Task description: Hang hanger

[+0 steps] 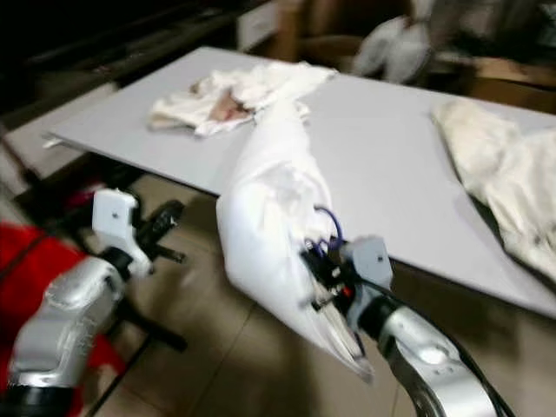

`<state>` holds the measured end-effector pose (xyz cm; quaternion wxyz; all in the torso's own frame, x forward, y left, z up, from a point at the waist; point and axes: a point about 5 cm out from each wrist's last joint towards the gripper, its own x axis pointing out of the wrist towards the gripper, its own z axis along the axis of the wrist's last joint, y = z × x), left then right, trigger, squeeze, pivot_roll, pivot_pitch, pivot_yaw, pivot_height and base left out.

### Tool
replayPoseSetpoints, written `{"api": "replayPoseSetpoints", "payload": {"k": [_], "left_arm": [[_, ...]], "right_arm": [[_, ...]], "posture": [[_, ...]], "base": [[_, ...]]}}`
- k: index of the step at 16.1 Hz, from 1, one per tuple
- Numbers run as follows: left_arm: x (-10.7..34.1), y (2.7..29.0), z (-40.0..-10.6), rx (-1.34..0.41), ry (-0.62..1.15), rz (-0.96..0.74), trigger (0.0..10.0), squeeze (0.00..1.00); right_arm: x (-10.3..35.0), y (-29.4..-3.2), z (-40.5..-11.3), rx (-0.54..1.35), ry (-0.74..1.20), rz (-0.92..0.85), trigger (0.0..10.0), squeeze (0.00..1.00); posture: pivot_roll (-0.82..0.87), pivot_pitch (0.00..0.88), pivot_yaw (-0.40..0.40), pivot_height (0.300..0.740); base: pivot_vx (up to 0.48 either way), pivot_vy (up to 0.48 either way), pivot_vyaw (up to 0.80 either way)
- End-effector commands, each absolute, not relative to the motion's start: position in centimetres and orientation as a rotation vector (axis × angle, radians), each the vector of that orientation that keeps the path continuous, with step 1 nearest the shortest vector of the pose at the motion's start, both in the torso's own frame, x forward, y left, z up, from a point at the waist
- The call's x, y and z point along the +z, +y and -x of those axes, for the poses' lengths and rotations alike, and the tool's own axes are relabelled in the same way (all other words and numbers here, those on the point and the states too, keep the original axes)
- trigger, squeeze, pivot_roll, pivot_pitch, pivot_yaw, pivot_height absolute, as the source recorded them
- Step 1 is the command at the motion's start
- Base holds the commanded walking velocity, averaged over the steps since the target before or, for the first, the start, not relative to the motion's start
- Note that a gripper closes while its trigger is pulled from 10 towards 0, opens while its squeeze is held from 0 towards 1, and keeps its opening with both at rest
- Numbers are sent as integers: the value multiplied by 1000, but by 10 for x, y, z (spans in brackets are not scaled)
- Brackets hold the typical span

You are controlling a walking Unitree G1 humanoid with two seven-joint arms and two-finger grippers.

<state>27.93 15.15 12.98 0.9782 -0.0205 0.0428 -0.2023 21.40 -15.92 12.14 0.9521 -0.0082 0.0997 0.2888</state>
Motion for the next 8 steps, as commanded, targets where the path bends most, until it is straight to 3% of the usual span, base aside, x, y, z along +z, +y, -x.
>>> {"api": "replayPoseSetpoints", "payload": {"k": [1,4,6,8], "left_arm": [[135,154,-279,-402,75,15,10000,0],[134,156,-277,-390,85,11,10000,0],[130,155,-277,-381,146,137,10000,0],[131,154,-277,-390,146,116,10000,0]], "right_arm": [[127,-157,-216,601,175,21,10000,0],[114,-151,-221,637,186,23,10000,0],[111,-147,-223,644,190,21,10000,0],[110,-146,-223,643,188,18,10000,0]], "posture": [[-206,0,61,740],[-200,0,56,740],[-199,0,57,740],[-200,0,59,740]], "base": [[0,-480,800],[0,-480,800],[0,161,800],[0,480,800]]}}
